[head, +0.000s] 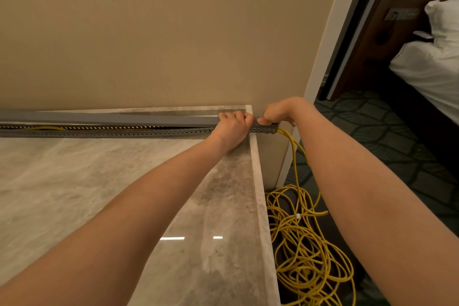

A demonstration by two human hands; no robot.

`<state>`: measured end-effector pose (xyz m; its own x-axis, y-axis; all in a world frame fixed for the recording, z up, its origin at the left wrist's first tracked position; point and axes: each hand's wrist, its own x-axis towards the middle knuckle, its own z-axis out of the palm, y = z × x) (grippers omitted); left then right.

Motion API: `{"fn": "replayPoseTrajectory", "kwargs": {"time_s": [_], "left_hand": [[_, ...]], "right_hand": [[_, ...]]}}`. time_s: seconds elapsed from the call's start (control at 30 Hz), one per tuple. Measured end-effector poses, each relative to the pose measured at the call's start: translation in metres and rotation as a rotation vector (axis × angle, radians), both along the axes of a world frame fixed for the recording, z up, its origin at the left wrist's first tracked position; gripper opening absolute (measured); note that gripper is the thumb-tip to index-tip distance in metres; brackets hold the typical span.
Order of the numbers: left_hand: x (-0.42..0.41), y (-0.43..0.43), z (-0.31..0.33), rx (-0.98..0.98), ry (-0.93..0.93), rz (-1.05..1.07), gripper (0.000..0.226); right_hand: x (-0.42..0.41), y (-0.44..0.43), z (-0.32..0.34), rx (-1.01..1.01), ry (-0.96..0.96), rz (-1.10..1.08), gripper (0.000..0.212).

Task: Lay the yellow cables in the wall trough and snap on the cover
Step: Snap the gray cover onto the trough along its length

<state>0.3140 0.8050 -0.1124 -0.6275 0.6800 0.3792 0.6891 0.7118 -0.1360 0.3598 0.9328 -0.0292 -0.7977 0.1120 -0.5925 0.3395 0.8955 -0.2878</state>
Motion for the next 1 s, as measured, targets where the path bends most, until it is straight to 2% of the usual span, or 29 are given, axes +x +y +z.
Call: {"fn": "replayPoseTrajectory", "kwargs": {"time_s": [0.07,0.13,0.23,0.3,0.37,0.43,0.5,0.57,0.63,0.7,0.73,0.9,1.0], "left_hand": [[-0.002,-0.002,-0.002,-0.013,-0.005,0.035,0.036],[-0.003,-0.002,-0.001,-0.100,0.060,0.058,0.041],[-0.002,-0.003,0.000,-0.188,0.131,0.118,0.040],[0.000,-0.003,0.001,-0.204,0.094,0.139,0.036],[0.008,0.000,0.011,-0.315,0.037,0.146,0.017],[0.013,-0.001,0.006,-0.405,-0.006,0.082,0.019],[0.021,-0.005,0.018,-0.348,-0.069,0.050,0.036],[0.023,-0.008,0.025,-0.328,-0.078,0.034,0.042],[0.012,-0.008,0.026,-0.240,-0.242,-0.032,0.040],[0.006,-0.010,0.039,-0.186,-0.504,-0.040,0.041],[0.005,-0.012,0.044,-0.152,-0.557,-0.059,0.041],[0.006,-0.015,0.045,-0.079,-0.521,-0.093,0.037],[0.009,-0.014,0.048,-0.098,-0.475,-0.087,0.033]], "right_hand": [[-0.001,0.000,-0.002,0.017,0.020,0.024,0.045],[0.000,0.002,-0.005,0.031,0.041,0.039,0.046],[-0.001,0.003,-0.007,0.030,0.072,0.042,0.044],[-0.002,0.003,-0.007,0.048,0.088,0.045,0.044],[0.000,0.000,-0.008,0.067,0.122,0.027,0.044],[0.002,-0.002,-0.011,0.055,0.174,0.027,0.039],[0.004,-0.002,-0.018,0.009,0.221,0.033,0.032],[0.008,0.001,-0.021,-0.053,0.283,0.027,0.033],[0.013,0.005,-0.021,-0.097,0.337,0.029,0.032],[0.015,0.008,-0.019,-0.097,0.398,0.044,0.030],[0.016,0.008,-0.017,-0.082,0.428,0.055,0.029],[0.017,0.001,-0.015,0.046,0.494,0.143,0.033],[0.016,0.000,-0.019,0.097,0.562,0.143,0.029]]}}
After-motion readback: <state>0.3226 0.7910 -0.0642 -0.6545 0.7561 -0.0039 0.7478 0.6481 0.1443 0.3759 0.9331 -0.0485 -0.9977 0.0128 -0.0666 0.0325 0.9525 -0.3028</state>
